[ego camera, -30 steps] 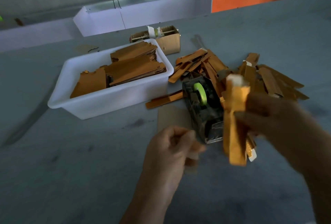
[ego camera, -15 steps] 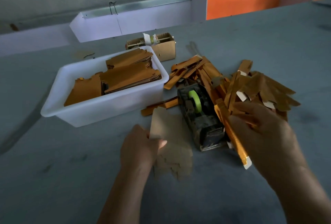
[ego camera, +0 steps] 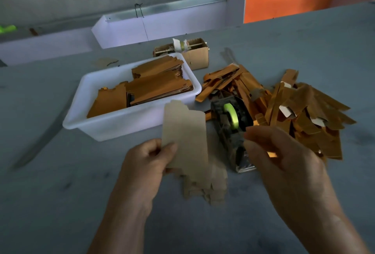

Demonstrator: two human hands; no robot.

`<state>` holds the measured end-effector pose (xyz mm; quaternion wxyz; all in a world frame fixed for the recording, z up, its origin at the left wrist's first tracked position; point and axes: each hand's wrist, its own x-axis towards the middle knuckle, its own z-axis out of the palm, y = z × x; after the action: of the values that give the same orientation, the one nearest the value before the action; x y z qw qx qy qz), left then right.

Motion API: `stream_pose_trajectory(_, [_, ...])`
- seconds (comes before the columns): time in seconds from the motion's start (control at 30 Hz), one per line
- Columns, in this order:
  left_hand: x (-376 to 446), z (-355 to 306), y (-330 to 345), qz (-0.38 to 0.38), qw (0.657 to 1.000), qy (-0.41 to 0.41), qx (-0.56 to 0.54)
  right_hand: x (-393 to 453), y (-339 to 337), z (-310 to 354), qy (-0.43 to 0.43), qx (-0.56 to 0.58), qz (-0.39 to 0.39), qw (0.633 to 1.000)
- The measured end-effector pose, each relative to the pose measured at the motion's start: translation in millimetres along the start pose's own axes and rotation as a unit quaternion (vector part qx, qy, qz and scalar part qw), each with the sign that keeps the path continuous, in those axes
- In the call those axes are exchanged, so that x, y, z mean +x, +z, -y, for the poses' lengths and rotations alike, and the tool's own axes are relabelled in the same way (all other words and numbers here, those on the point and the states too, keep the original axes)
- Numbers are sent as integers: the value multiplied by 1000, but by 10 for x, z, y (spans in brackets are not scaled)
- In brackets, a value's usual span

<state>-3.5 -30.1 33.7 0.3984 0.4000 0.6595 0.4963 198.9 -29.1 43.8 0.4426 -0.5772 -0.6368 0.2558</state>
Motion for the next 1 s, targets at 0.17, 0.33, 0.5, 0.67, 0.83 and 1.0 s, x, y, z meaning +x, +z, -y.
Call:
stream_pose_trajectory(0.17, [-261,-88,64,139,986,-16,-95,-59,147,80,87,134,83,984])
stream_pose_trajectory(0.33, [-270,-104,236,133,986,-36,-89,-78,139,36,119,238,117,957])
stream_pose_trajectory(0.5, [-279,-117,397,121,986,-50,-105,-38,49,-42,112,218,128,961])
stream_pose_trajectory(0.67, [-286,-101,487,121,983,-72,-117,-40,45,-106,120,198,130,964])
stream_pose_trajectory(0.83, [-284,-99,512,114,986,-68,-100,-43,52,-126,111,169,108,973])
stream_pose_trajectory(1.0, [-308,-100,562,67,996,-16,-51,-73,79,-70,45,67,59,995])
